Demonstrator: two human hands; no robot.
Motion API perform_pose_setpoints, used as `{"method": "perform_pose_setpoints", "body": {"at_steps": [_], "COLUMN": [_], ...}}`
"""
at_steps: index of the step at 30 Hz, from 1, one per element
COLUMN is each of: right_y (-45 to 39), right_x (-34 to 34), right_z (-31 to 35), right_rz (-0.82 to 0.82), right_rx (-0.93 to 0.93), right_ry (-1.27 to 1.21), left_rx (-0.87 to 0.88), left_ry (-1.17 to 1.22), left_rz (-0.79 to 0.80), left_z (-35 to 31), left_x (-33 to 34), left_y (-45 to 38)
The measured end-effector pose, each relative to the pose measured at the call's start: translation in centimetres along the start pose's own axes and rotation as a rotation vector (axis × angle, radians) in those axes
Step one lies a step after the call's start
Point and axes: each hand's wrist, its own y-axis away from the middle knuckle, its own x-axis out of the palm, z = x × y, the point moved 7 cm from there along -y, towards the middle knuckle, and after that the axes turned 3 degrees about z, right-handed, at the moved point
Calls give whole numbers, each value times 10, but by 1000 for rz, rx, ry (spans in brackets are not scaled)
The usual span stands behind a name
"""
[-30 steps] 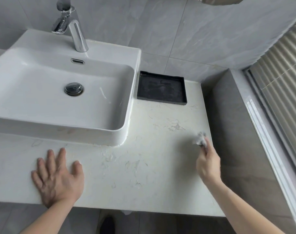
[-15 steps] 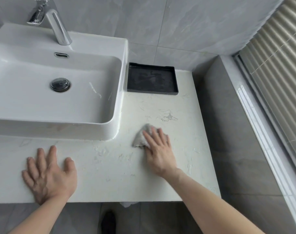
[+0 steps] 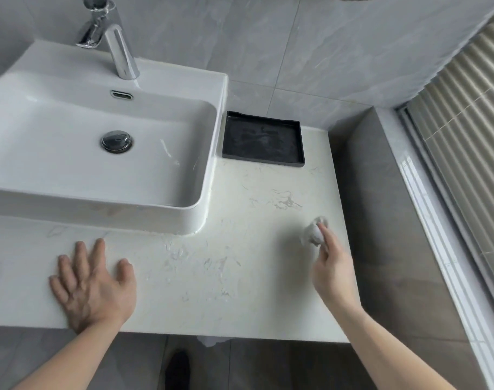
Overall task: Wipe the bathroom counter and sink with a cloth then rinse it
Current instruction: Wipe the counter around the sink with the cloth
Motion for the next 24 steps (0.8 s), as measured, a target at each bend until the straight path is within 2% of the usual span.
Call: {"method": "perform_pose_setpoints", "body": {"at_steps": [2,5,7,9,14,20,24], "right_y": [8,32,60,80,66,32,39], "right_x": [48,125,164,175,117,-10,-61], "right_z": [42,83,99,96,32,-69,-90], "right_rz": [115,363,509,543,426,207,35], "right_rx": [-184,-294,-390,-476,-394,-35,187], "right_ry": [21,63,179,289,358,372,214], "left_rx": [-4,-5,-1,-2,1,2,-7], "left_ry": [6,12,18,24,32,39,48], "left_rz": [1,2,-3,-8,-13,-18,-13], "left_z": [0,1,2,2,2,1,2], "left_x": [0,2,2,2,2,2,1], "left_y": [0,0,0,0,0,0,1]}}
